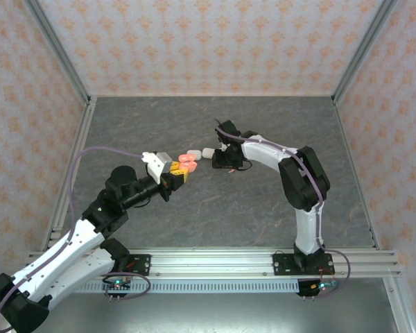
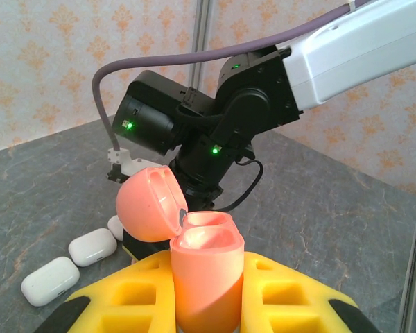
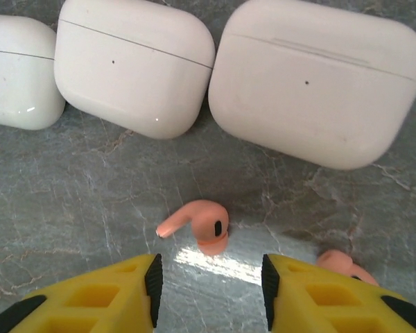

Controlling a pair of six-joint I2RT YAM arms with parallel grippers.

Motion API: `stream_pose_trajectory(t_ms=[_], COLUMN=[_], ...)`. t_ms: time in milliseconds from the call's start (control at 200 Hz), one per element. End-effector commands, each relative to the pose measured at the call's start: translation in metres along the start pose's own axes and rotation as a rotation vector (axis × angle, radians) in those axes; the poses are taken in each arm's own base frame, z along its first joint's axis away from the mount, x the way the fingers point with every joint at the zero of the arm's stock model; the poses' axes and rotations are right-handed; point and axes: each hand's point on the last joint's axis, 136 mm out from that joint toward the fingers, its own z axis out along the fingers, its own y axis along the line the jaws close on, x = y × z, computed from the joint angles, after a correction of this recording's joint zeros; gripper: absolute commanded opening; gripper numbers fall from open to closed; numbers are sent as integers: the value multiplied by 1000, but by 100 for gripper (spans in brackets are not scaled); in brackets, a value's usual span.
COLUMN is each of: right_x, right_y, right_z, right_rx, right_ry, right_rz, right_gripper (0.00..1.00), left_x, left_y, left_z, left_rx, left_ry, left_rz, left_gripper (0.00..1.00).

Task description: Insert wireless bluetooth earbuds into charging case

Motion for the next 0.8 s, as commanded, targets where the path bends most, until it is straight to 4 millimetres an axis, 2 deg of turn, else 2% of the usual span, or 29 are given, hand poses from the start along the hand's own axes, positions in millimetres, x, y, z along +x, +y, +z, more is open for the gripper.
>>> stream_pose_trajectory(t_ms=[0,245,606,796], right_x=[-10,-13,-7,-8], right_y=[2,-1,-2,2], right_z=[4,14,26,16], right_rx=[19,38,35,16], right_ry=[-17,-9,23,12], right_rz=[-18,-28,-39,-50], right_gripper=[42,34,23,17], left_x=[-5,-8,-9,-8], left_y=[0,-1,0,0], left_z=[1,2,2,3], left_rx=[-3,0,-4,-4], left_ry=[-15,-12,-9,-6], left_rz=[-9,-6,-7,-8], left_gripper=[0,0,0,0])
